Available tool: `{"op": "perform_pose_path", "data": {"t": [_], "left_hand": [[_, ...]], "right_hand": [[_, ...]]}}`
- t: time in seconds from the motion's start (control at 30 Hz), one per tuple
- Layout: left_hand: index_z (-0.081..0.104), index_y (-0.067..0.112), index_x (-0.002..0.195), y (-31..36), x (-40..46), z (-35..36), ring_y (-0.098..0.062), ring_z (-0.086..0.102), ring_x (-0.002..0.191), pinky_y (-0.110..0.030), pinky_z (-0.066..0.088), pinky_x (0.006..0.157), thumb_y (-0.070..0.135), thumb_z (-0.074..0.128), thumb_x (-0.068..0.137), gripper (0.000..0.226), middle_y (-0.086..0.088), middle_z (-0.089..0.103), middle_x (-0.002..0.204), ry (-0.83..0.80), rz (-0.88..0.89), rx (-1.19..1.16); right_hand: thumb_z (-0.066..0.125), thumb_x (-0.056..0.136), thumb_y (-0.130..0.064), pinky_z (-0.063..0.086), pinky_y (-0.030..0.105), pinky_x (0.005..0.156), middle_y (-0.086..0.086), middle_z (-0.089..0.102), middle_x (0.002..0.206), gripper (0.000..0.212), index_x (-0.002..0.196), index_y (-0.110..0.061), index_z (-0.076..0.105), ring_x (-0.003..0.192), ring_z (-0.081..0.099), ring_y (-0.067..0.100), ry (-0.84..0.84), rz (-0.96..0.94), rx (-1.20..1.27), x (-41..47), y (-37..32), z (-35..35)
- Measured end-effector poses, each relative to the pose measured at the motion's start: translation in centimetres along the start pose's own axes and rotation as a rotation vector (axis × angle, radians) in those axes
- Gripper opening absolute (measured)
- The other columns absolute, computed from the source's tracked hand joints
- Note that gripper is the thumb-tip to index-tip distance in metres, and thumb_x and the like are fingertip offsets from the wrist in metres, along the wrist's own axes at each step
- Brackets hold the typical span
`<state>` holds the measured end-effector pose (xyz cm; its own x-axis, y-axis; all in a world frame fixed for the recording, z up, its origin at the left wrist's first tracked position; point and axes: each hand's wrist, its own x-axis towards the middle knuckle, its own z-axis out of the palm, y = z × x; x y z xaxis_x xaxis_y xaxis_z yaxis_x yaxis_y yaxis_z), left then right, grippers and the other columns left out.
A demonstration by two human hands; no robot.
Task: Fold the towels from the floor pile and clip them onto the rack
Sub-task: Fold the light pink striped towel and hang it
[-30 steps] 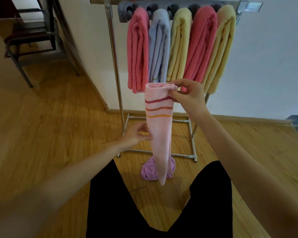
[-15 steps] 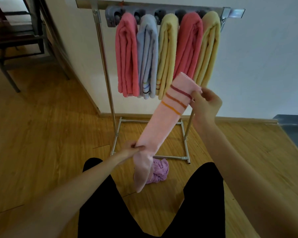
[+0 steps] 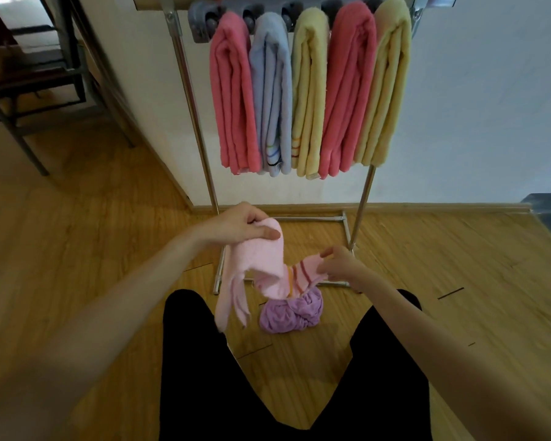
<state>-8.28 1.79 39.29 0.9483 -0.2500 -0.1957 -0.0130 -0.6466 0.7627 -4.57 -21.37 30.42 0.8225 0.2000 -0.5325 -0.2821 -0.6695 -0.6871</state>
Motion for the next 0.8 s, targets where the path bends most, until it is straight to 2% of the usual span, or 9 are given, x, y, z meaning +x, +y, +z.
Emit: {"op": "perform_pose_path", "data": {"t": [0.07,0.17,0.27,0.37,0.43,0.5,0.6,0.73,0.8], "left_hand": [[0.073,0.009,0.087,1.8,-0.6,-0.9,-0.008,0.058,0.069,-0.021,0.043,0.06,0.029,0.071,0.084,0.019,-0.002,0.064,0.077,-0.106,0.02,0.015],[0.074,0.015,0.094,3.3,-1.0,-1.5,-0.012,0.065,0.082,-0.024,0.05,0.069,0.028,0.071,0.084,0.017,-0.004,0.071,0.092,-0.191,0.038,0.024],[0.074,0.022,0.089,3.8,-1.1,-1.7,-0.009,0.066,0.082,-0.019,0.05,0.067,0.026,0.07,0.084,0.007,0.002,0.072,0.089,-0.234,0.051,0.011],[0.074,0.02,0.089,3.8,-1.1,-2.3,-0.01,0.065,0.081,-0.021,0.049,0.067,0.026,0.07,0.085,0.008,0.0,0.071,0.088,-0.214,0.062,0.02],[0.074,0.019,0.09,3.5,-1.2,-3.0,-0.011,0.064,0.08,-0.023,0.048,0.067,0.027,0.07,0.085,0.011,-0.004,0.071,0.088,-0.201,0.058,0.034],[0.075,0.017,0.089,3.2,-1.4,-3.7,-0.012,0.062,0.076,-0.024,0.047,0.063,0.028,0.069,0.085,0.013,-0.006,0.07,0.086,-0.182,0.044,0.028],[0.075,0.014,0.087,2.6,-1.8,-4.7,-0.011,0.059,0.07,-0.02,0.042,0.059,0.034,0.069,0.082,0.022,-0.006,0.066,0.079,-0.125,0.035,0.024],[0.068,-0.005,0.095,0.8,-2.2,-6.2,-0.022,0.052,0.075,-0.027,0.038,0.063,0.065,0.069,0.069,0.075,-0.019,0.058,0.081,-0.008,0.0,0.005],[0.07,0.006,0.099,-0.3,-2.7,-7.4,-0.024,0.056,0.078,-0.033,0.042,0.07,0.073,0.069,0.06,0.078,-0.018,0.063,0.09,0.06,0.003,-0.023]], "right_hand": [[0.056,0.088,-0.005,0.044,0.029,0.085,0.012,0.051,0.127,0.041,0.128,-0.004,0.049,0.109,0.053,0.023,-0.023,-0.127,-0.275,0.1,-0.8,0.0],[0.043,0.09,0.002,0.046,0.024,0.091,0.008,0.061,0.124,0.034,0.12,-0.006,0.059,0.114,0.057,0.021,0.029,-0.427,-0.024,-0.5,-3.0,-0.1],[0.035,0.078,0.007,0.046,0.034,0.1,0.016,0.063,0.122,0.048,0.119,0.002,0.061,0.115,0.058,0.025,-0.309,-0.472,0.443,-1.7,-4.9,-0.5],[0.04,0.071,-0.002,0.04,0.045,0.101,0.028,0.056,0.123,0.054,0.121,0.015,0.052,0.113,0.052,0.038,-0.565,-0.51,0.403,-1.8,-5.3,-0.6],[0.06,0.076,-0.017,0.037,0.047,0.091,0.026,0.053,0.107,0.051,0.109,0.021,0.051,0.1,0.048,0.035,-0.609,-0.524,0.355,-1.8,-5.3,-0.7],[0.077,0.071,-0.031,0.035,0.044,0.083,0.018,0.05,0.096,0.06,0.093,0.019,0.053,0.092,0.045,0.029,-0.571,-0.526,0.329,-2.1,-5.7,-1.3],[0.071,0.08,-0.023,0.044,0.03,0.072,0.012,0.058,0.088,0.036,0.094,0.007,0.059,0.084,0.054,0.023,-0.465,-0.616,0.29,-3.1,-7.2,-2.9],[0.066,0.083,-0.019,0.045,0.022,0.064,0.01,0.056,0.082,0.025,0.094,0.003,0.058,0.076,0.055,0.019,-0.396,-0.694,0.293,-3.4,-9.6,-5.1],[0.068,0.083,-0.018,0.045,0.021,0.061,0.003,0.059,0.079,0.018,0.09,-0.003,0.06,0.073,0.057,0.015,-0.348,-0.686,0.312,-3.3,-10.4,-6.1]]}}
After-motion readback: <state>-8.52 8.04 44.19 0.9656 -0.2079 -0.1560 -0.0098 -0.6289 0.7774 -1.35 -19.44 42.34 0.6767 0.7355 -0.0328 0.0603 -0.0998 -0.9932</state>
